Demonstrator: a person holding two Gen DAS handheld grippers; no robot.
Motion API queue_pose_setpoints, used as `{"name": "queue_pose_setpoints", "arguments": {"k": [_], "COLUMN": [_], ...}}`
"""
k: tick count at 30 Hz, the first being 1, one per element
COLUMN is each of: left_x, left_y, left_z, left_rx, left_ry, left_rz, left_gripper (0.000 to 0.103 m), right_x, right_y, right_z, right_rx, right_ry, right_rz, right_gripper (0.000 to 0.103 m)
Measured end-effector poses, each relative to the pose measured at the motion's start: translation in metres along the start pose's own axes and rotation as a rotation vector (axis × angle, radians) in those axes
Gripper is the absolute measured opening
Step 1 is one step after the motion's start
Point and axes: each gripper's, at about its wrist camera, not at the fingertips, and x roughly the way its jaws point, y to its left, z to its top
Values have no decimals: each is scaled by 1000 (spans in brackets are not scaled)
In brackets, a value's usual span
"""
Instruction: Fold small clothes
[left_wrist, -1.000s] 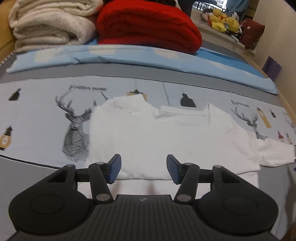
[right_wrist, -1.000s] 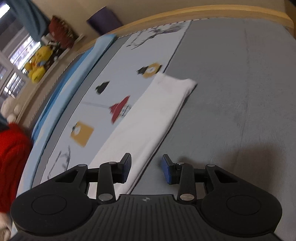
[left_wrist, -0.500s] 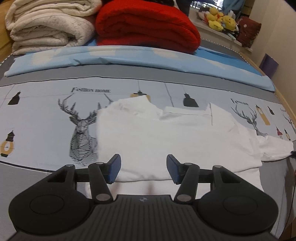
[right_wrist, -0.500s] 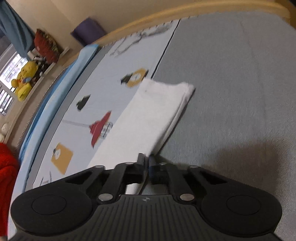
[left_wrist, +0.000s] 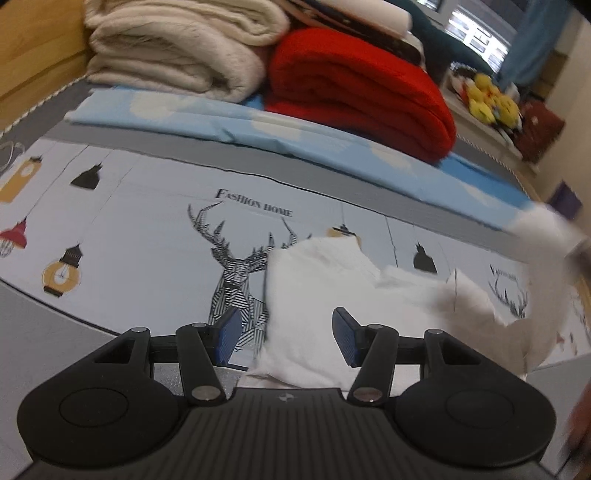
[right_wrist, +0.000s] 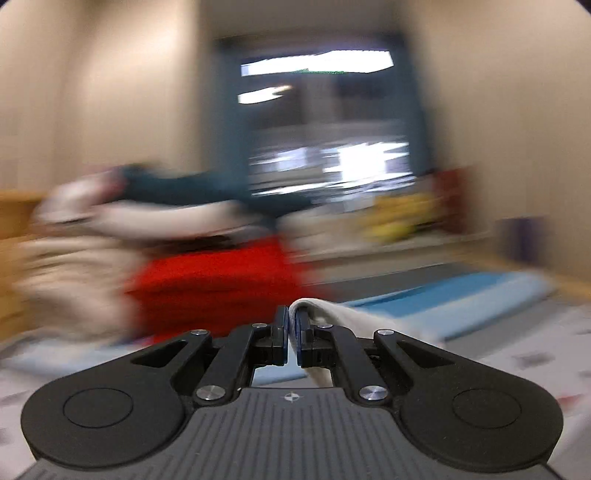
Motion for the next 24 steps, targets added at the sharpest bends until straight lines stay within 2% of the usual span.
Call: {"name": "queue_pose_setpoints", "arguments": {"k": [1, 2, 3, 4, 5, 8, 10, 11, 14, 15, 17, 19, 21, 24], "left_x": [0, 2, 3, 6, 8, 15, 26, 31, 51, 56, 68, 77, 85, 100], "left_y": [3, 7, 9, 12, 14, 18, 21, 23, 28, 30, 32, 35, 35, 38], "left_z": [1, 2, 2, 2, 2, -2, -5, -8, -16, -18, -20, -18, -15, -13], "left_rx": [-14, -26, -35, -44, -51, -58, -71, -82, -115, -130, -147, -183, -187, -212], "left_ry": [3, 6, 9, 15, 20, 26, 52, 58, 101, 102, 125, 131, 124, 137], "left_rz": [1, 3, 7, 11, 13, 4, 4, -10, -16, -31, -26, -45, -55, -37], "left_gripper": [60, 60, 60, 60, 60, 60, 53, 45, 35, 35, 35, 35, 38, 38], "right_x": [10, 20, 31, 36, 36, 17, 11, 8, 4, 4, 4, 11, 16, 20], "right_y": [20, 34, 49, 58, 64, 55, 34, 23, -22, -38, -70, -99, -120, -143], "right_z": [-12, -24, -40, -52, -61, -59, -51, -49, -50, -54, -70, -81, -88, -92], "right_rx": [26, 44, 50, 33, -2, -44, -16, 10, 93, 111, 189, 321, 476, 597], "right_ry": [111, 223, 387, 501, 573, 591, 598, 599, 574, 569, 572, 605, 595, 577], "right_rz": [114, 190, 257, 277, 259, 188, 119, 81, -15, -61, -153, -247, -266, -328], "right_gripper": [8, 11, 13, 13, 13, 22, 29, 33, 34, 35, 35, 35, 36, 36]}}
